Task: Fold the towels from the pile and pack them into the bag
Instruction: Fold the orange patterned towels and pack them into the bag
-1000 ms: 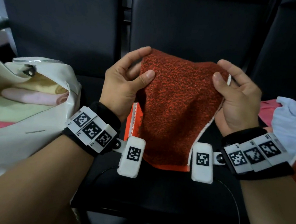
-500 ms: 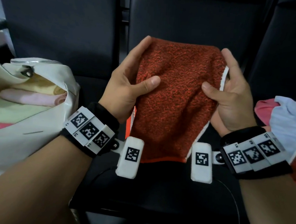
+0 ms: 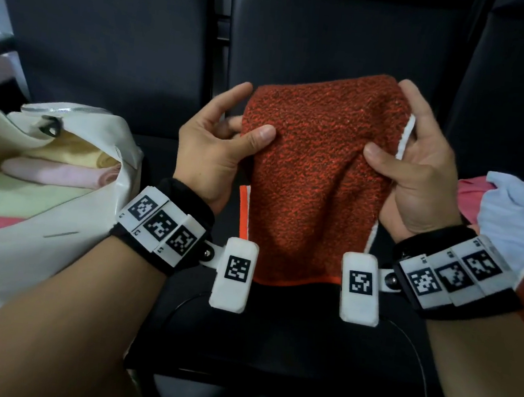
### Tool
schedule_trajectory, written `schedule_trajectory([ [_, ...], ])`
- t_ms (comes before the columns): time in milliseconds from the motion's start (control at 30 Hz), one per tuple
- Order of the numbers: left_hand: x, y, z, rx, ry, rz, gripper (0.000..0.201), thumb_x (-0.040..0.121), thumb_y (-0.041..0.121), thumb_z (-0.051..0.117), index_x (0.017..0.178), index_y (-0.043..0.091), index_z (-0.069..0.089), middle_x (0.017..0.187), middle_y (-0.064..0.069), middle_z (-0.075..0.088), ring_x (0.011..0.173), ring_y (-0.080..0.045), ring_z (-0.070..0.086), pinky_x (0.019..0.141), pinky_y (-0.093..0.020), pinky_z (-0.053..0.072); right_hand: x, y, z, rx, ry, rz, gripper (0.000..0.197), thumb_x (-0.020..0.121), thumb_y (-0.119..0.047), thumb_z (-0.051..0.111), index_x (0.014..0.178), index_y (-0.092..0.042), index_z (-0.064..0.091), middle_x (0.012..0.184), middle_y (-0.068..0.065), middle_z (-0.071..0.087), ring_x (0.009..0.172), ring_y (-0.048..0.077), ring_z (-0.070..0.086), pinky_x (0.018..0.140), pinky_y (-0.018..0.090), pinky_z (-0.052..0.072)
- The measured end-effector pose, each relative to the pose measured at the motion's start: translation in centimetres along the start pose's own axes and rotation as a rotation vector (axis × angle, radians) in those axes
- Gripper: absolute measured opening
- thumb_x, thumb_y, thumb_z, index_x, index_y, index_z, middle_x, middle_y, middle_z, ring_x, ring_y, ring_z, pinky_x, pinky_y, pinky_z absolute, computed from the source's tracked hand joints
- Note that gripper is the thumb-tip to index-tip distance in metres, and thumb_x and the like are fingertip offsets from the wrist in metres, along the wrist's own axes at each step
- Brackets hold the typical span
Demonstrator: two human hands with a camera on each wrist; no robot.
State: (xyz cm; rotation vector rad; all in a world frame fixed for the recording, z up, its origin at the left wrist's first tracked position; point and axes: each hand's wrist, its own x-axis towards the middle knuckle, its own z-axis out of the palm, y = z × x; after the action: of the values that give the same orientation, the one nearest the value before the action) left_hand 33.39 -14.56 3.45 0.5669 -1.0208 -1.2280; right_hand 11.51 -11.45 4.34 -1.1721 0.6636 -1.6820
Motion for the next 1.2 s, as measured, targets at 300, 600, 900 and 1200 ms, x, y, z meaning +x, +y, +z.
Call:
schedule_trajectory([
  [300, -0.2, 0.5, 0.7, -0.045, -0.129, -0.197, 0.049, 0.083, -0.003, 0.067, 0.129, 0.014, 0.063, 0.099, -0.014, 0.073, 0.083, -0.021, 0.07, 0.078, -0.03, 0.059, -0.2, -0.2, 0.2, -0.009, 0.024, 0.033, 0.079, 0.08, 0.015, 0.061, 0.151, -0.005, 0.034, 0.13, 0.014, 0.063, 0.123, 0.028, 0.061, 0.107, 0.043, 0.048],
  [600, -0.7, 0.5, 1.1, 0.283, -0.131, -0.005, 0.036, 0.09, -0.005, 0.063, 0.12, 0.016, 0.065, 0.119, -0.003, 0.068, 0.104, -0.011, 0.064, 0.091, -0.026, 0.051, -1.0, -1.0, 0.0, -0.029, -0.056, 0.103, 0.077, 0.071, 0.02, 0.059, 0.141, -0.011, 0.048, 0.122, 0.01, 0.065, 0.113, 0.022, 0.063, 0.096, 0.034, 0.052],
  [900, -2.2, 1.8, 1.8, 0.422, -0.282, 0.125, 0.065, 0.082, -0.009, 0.062, 0.139, 0.02, 0.05, 0.136, -0.001, 0.057, 0.123, -0.01, 0.056, 0.102, -0.026, 0.045, -1.5, -1.7, 0.5, -0.01, -0.004, 0.34, 0.048, 0.084, -0.011, 0.068, 0.131, -0.001, 0.061, 0.121, 0.017, 0.068, 0.11, 0.028, 0.067, 0.101, 0.04, 0.051],
  [1200, -1.7, 3.8, 2.3, 0.443, -0.177, 0.149, 0.072, 0.064, -0.01, 0.063, 0.128, 0.021, 0.061, 0.116, 0.001, 0.064, 0.095, -0.011, 0.059, 0.084, -0.028, 0.048, -1.7, -3.1, 2.3, -0.203, 0.055, 0.102, 0.041, 0.089, 0.009, 0.063, 0.124, -0.012, 0.066, 0.12, 0.016, 0.07, 0.108, 0.025, 0.069, 0.097, 0.037, 0.055],
])
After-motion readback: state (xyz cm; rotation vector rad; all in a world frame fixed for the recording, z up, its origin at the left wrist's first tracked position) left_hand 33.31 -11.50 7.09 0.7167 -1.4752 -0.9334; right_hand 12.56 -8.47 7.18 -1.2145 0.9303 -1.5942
